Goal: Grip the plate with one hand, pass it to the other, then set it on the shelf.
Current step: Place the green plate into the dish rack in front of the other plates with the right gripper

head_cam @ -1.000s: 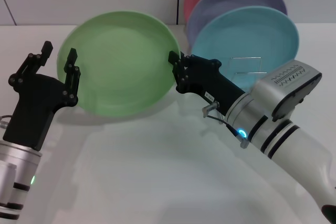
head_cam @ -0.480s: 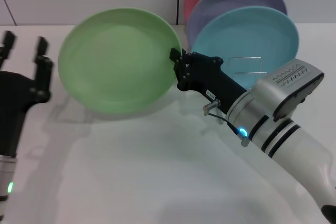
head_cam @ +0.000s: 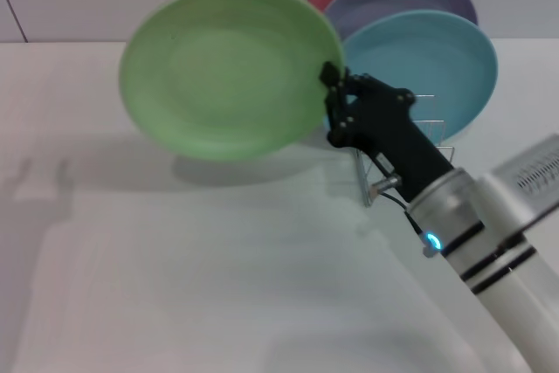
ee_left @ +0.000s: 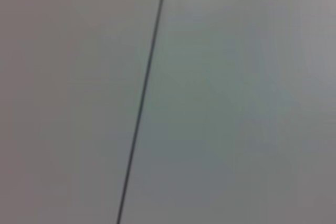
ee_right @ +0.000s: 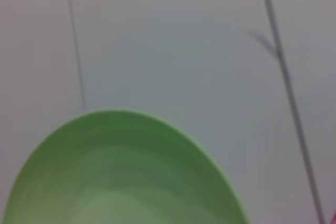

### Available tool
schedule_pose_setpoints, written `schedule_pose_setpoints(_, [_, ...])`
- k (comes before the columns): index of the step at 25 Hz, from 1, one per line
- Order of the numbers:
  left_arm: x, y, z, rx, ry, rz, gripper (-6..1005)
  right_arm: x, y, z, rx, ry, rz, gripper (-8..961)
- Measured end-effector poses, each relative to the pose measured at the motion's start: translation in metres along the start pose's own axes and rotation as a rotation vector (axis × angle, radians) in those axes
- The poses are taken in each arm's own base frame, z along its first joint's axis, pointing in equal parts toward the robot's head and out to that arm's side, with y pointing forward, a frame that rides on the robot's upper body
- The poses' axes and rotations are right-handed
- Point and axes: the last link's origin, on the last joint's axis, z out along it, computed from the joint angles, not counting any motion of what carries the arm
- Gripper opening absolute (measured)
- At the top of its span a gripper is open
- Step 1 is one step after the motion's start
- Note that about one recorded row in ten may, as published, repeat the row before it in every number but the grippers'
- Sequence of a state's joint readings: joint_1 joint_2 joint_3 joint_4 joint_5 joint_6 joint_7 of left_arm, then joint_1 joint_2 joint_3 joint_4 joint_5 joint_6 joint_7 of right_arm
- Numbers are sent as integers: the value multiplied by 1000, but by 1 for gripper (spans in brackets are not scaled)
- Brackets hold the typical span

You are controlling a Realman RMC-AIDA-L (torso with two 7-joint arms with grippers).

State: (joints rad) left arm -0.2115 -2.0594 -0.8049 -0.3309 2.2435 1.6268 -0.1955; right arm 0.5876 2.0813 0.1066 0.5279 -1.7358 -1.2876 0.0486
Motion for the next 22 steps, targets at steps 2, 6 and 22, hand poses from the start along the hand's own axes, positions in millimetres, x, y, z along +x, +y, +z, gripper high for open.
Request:
schedule_pose_setpoints(2, [0, -8, -2, 21, -4, -4, 498, -2, 1, -6, 22, -22, -2, 34])
schedule_pose_setpoints(6, [0, -16, -3, 41, -17, 12, 497, -5, 0, -18, 63, -63, 22, 34])
schedule_pose_setpoints(22, [-2, -25, 2, 55, -41, 33, 493, -33, -28, -75, 219, -157, 24, 33])
